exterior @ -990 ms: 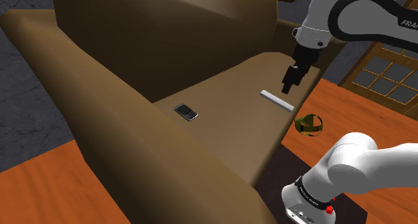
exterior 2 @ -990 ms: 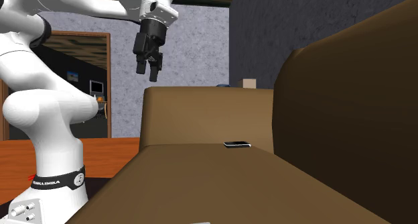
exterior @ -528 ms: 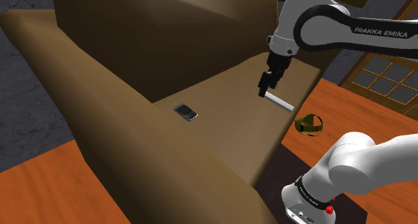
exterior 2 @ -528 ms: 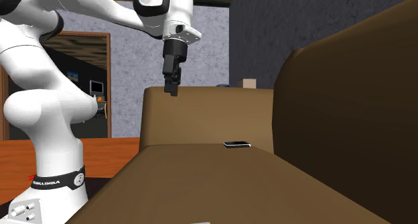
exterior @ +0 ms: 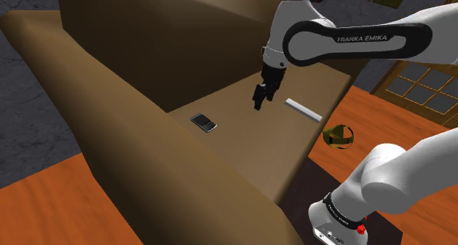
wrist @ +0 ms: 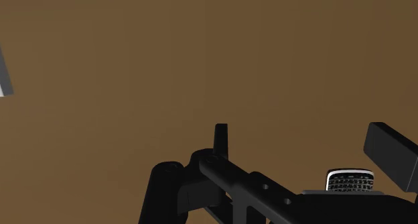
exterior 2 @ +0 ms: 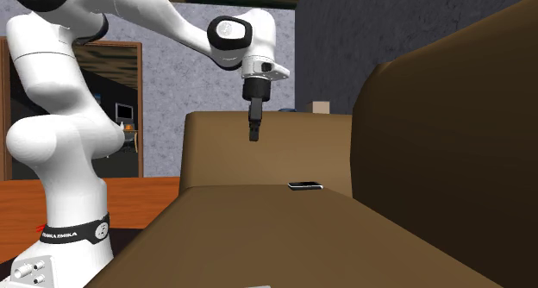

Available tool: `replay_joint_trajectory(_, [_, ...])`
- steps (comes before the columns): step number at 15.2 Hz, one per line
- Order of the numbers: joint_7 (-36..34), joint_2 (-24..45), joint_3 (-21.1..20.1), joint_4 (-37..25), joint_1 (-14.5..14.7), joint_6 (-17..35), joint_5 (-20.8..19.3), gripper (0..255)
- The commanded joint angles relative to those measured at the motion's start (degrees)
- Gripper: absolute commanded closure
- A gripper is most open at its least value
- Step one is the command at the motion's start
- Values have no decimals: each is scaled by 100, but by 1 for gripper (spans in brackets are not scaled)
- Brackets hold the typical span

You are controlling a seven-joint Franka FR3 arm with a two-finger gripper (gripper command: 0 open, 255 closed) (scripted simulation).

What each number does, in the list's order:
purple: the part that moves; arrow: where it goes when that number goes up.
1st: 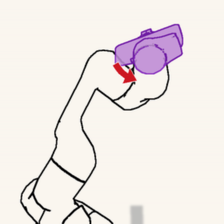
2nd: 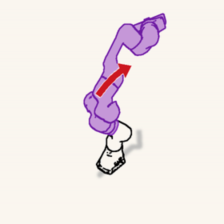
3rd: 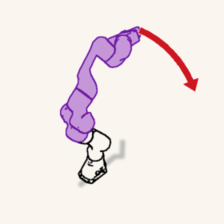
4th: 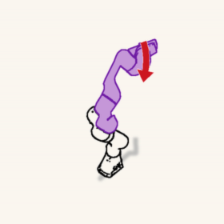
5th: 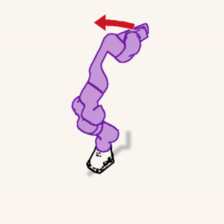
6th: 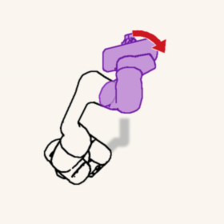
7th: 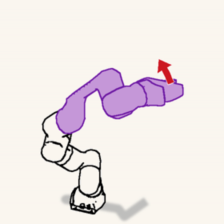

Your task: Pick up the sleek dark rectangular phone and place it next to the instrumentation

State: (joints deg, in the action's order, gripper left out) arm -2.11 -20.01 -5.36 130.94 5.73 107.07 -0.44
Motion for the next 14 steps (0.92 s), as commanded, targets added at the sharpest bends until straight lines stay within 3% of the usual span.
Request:
replay_joint_trajectory(1, [3, 401, -54, -174, 46, 267, 31, 0])
replay_joint_trajectory(14, [-94, 2962, -425, -1893, 395, 1310, -18, 0])
